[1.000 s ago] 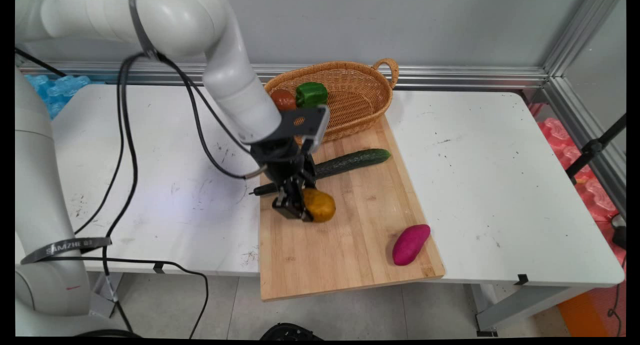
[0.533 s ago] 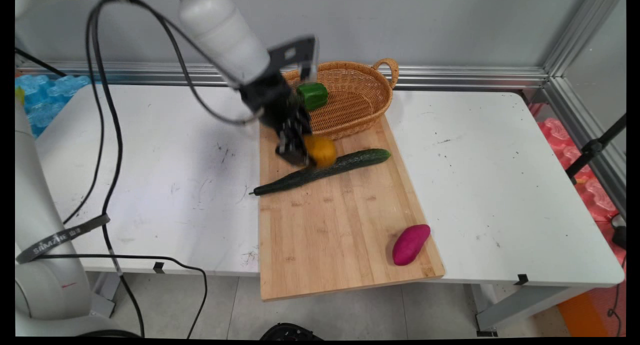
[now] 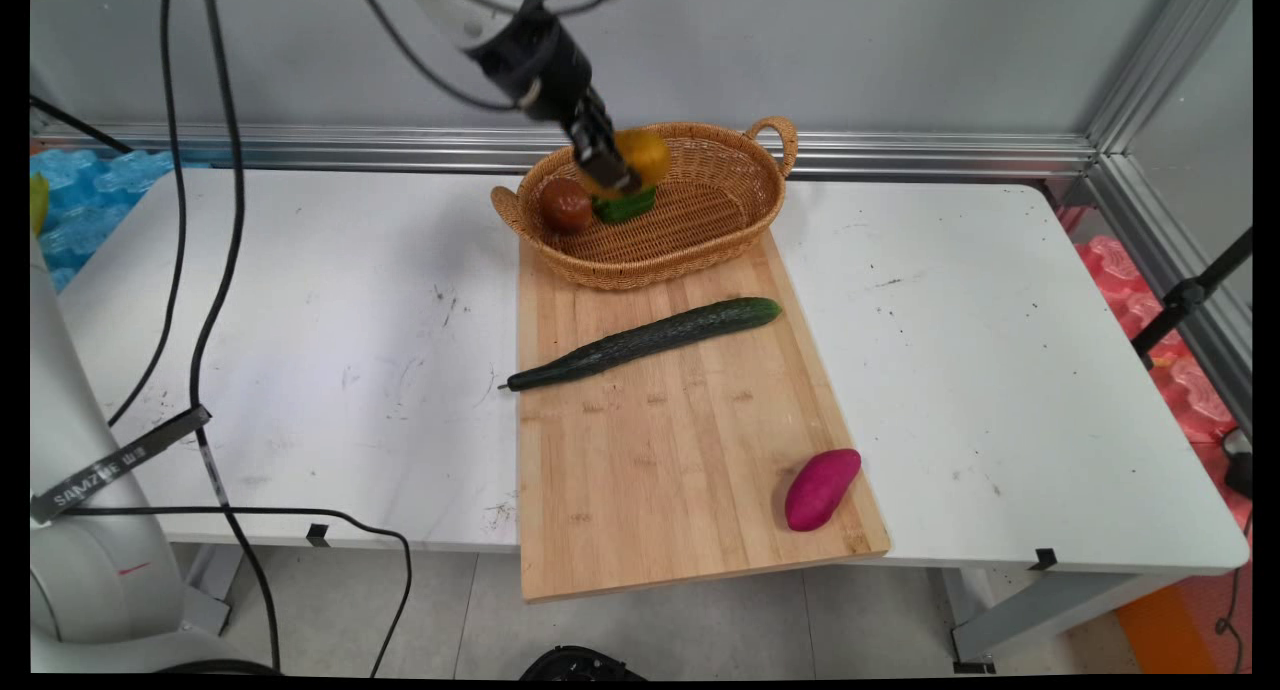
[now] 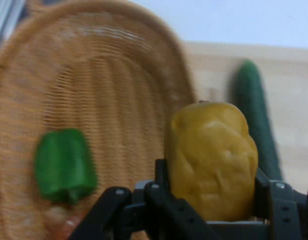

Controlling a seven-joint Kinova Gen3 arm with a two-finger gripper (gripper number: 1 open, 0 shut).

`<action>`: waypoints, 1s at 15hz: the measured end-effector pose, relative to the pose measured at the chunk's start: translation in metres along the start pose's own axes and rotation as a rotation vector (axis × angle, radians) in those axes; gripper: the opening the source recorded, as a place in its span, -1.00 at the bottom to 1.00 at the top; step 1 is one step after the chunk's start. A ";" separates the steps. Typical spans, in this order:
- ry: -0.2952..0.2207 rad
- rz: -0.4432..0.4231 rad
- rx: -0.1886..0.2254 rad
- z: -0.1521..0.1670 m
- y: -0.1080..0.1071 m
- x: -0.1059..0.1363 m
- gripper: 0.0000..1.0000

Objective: Place the picked object in the vegetable basket

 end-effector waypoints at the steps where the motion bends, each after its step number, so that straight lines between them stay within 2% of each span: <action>1: 0.013 -0.026 0.024 0.002 -0.012 0.004 -1.00; 4: 0.047 -0.086 0.079 0.015 -0.044 0.014 -1.00; 6: 0.062 -0.111 0.101 0.030 -0.062 0.021 -1.00; 10: 0.072 -0.140 0.123 0.066 -0.090 0.032 -1.00; 15: 0.050 -0.145 0.118 0.116 -0.116 0.038 -1.00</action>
